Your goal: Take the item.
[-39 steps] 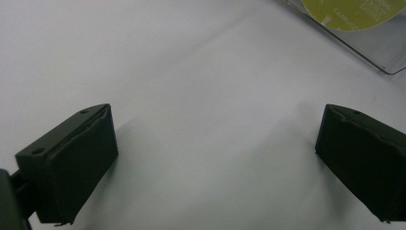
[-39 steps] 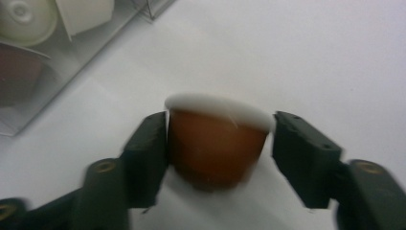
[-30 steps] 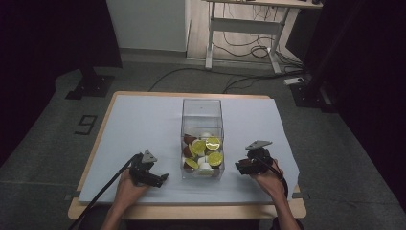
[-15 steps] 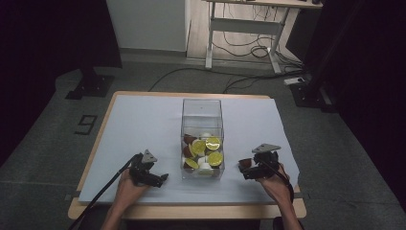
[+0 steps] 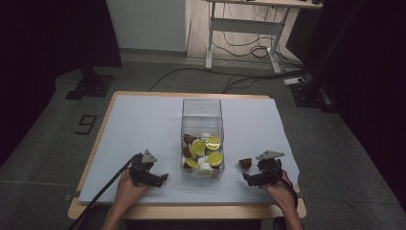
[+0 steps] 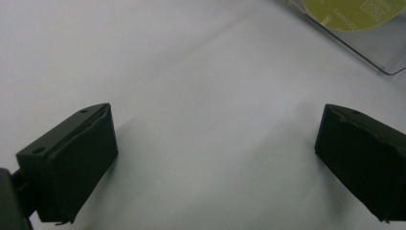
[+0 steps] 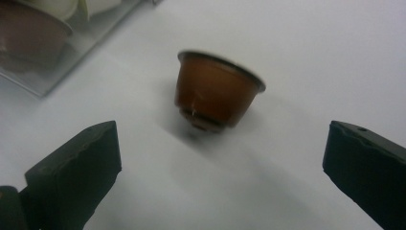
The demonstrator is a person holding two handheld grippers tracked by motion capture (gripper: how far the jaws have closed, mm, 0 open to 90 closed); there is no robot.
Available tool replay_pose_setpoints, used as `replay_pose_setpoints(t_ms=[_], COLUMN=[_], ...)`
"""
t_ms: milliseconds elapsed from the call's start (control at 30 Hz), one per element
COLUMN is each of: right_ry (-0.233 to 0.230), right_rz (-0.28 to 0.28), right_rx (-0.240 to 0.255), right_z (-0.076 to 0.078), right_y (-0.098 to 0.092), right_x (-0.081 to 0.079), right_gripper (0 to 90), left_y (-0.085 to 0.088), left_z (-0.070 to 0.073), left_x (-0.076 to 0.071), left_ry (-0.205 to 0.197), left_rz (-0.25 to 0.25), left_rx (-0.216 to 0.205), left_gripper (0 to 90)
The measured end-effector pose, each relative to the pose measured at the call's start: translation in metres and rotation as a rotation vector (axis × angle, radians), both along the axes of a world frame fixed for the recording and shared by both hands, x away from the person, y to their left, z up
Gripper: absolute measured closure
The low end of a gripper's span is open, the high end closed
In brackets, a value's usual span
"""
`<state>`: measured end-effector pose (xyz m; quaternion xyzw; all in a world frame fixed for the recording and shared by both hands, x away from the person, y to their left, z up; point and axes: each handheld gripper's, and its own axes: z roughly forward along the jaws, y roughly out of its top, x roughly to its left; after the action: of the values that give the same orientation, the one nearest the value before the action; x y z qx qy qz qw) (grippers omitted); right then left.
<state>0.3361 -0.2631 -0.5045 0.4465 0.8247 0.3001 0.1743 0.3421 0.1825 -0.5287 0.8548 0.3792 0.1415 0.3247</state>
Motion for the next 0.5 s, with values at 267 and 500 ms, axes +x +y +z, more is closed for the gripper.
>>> replay_pose_setpoints(t_ms=[267, 500], right_ry=[0.057, 0.078], right_rz=[-0.004, -0.011], right_rx=[-0.033, -0.026], right_z=[-0.014, -0.020], right_y=[-0.001, -0.003], right_x=[0.004, 0.005], right_gripper=[0.0, 0.0], left_y=[0.000, 0.000], left_z=[0.000, 0.000], left_x=[0.000, 0.000], left_ry=[0.000, 0.000], left_rz=[0.000, 0.000], left_rx=[0.000, 0.000], left_gripper=[0.3, 0.3])
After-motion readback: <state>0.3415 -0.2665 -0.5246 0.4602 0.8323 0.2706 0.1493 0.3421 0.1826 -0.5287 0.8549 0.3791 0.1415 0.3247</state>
